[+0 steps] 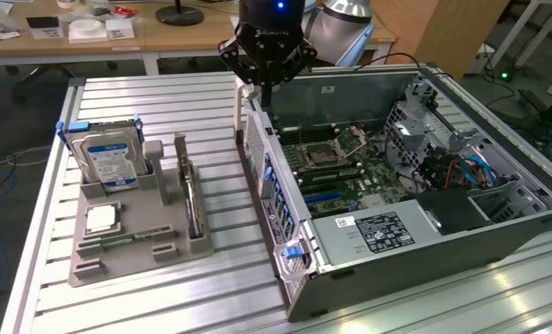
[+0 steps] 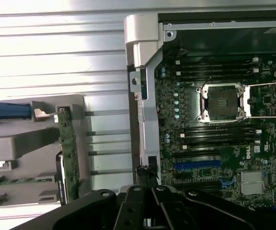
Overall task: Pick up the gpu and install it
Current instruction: 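Reach for the gpu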
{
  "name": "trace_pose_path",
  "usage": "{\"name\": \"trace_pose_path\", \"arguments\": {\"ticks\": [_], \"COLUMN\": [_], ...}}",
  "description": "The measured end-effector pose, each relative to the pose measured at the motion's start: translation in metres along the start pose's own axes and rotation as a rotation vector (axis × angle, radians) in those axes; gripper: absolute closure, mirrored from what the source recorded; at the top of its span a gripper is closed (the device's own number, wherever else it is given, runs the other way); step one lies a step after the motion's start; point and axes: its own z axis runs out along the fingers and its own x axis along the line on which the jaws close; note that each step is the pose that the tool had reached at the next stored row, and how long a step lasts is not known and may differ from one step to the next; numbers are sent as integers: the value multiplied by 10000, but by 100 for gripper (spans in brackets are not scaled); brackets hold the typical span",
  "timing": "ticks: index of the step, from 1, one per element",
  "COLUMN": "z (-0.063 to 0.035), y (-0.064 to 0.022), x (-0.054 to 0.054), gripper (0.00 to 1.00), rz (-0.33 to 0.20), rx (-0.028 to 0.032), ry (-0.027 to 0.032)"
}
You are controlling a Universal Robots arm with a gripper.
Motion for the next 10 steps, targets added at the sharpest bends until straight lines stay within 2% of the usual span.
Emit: {"name": "trace_pose_path", "arguments": {"ticks": [10], "z": [-4], "y": [-22], "x": [129], "gripper": [89], "rz": [-1], "rx": [-1], "ry": [-1]}}
